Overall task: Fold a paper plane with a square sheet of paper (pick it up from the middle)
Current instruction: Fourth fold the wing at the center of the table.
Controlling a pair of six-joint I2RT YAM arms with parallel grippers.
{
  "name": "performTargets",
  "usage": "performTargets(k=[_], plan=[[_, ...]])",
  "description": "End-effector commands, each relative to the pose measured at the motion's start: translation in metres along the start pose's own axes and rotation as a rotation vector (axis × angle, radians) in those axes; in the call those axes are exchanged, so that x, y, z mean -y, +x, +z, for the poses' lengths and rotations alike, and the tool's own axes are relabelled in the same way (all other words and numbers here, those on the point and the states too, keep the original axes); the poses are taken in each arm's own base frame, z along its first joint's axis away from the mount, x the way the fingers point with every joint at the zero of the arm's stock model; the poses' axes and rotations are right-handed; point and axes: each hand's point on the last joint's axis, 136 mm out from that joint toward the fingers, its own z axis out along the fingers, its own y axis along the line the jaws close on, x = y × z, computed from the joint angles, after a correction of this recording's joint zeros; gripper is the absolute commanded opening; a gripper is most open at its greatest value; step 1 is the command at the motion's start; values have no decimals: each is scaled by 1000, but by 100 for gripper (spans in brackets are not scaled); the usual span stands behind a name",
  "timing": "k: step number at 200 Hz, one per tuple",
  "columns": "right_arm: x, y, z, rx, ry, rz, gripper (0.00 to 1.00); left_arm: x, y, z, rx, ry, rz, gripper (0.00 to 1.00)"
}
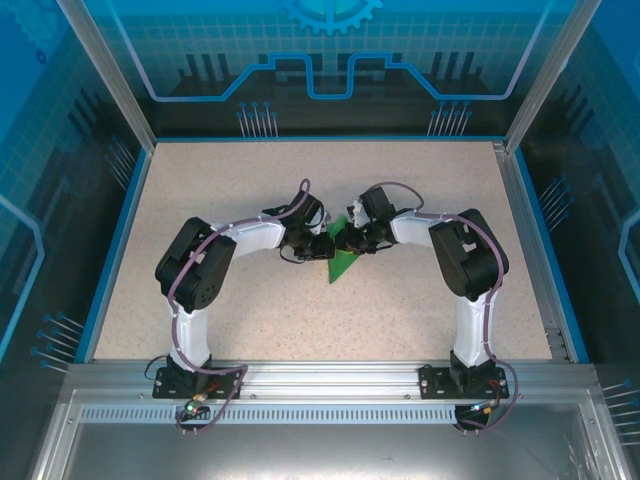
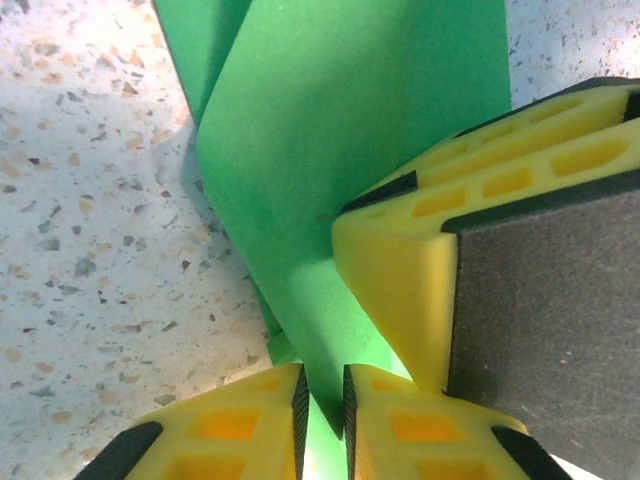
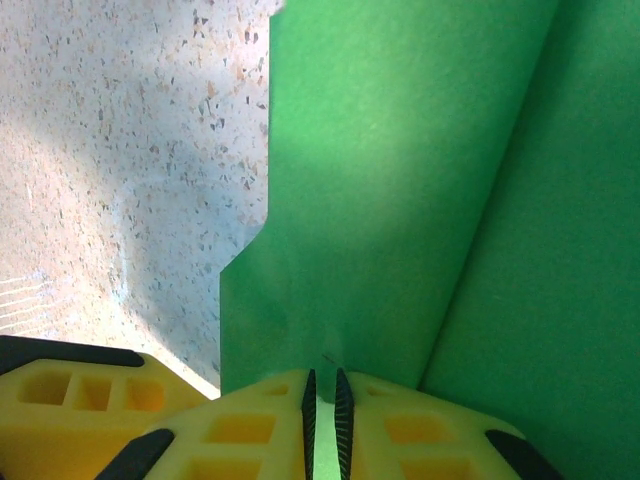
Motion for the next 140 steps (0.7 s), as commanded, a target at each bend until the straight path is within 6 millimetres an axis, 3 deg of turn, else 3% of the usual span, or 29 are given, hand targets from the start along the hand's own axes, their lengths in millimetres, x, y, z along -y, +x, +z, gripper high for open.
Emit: performTargets(k=[1,58,140], plan=[[2,30,16,-102,-42,35,18,-25,0,19,3,-87,4,16],[3,31,14,-99,-48,43,17,-30,-1,18,23,-60,-31,5],[-7,24,5,-67,-95,25,21,-39,4,20,8,-68,-40,5]])
